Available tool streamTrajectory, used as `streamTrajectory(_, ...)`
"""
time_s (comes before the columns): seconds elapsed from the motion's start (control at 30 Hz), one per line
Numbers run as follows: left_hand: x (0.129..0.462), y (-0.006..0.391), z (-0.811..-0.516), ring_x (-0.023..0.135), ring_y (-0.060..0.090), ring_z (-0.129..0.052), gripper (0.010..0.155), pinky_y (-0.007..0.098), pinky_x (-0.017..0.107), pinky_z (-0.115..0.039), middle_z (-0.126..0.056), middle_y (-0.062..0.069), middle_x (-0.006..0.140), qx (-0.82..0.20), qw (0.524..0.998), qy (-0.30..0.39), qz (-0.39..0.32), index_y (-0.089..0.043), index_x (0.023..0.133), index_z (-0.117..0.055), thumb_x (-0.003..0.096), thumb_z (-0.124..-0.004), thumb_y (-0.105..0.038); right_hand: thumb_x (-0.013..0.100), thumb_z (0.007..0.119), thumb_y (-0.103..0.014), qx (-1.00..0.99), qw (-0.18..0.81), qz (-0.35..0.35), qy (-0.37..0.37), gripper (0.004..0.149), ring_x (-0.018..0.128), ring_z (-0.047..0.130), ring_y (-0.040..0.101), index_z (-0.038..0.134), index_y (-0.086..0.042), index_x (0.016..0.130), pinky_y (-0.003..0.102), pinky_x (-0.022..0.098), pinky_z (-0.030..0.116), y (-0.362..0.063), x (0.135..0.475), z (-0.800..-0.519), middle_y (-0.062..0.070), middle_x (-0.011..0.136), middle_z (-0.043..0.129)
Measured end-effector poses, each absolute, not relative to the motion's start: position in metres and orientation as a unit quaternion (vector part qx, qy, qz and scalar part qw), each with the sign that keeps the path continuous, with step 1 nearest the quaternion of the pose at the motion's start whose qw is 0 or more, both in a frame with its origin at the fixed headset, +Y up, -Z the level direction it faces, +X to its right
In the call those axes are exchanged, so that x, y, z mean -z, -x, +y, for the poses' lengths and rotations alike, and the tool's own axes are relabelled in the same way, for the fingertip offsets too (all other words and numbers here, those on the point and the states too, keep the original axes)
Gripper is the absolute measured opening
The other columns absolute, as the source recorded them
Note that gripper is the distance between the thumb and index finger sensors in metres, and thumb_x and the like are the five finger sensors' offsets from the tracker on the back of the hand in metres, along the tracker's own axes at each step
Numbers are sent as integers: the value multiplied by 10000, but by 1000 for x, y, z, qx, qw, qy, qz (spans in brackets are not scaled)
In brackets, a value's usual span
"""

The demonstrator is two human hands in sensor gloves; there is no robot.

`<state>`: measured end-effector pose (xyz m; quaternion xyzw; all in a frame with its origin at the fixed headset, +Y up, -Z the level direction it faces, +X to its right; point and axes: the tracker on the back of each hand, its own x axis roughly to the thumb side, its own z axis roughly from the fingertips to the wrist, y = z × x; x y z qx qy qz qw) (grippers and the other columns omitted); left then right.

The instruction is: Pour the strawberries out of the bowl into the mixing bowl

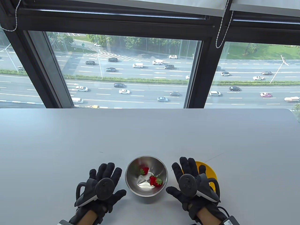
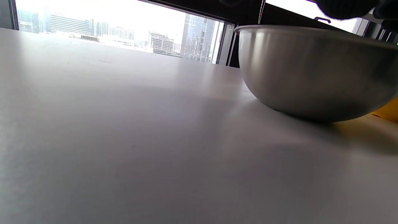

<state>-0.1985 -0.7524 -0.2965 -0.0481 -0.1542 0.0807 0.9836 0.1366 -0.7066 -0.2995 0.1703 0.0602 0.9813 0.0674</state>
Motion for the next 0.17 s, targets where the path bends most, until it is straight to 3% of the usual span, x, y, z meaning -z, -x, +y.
streamTrajectory(0.17, 297, 198, -754, 1114, 439, -181, 895, 731, 700, -151, -111, 75, 1194, -79, 984, 52, -153, -290, 1106, -281, 395, -628, -708, 395, 618, -702, -981, 70, 62, -170, 900, 1050, 89, 456, 188, -296, 1074, 756, 672, 155, -137, 300, -706, 110, 1120, -19)
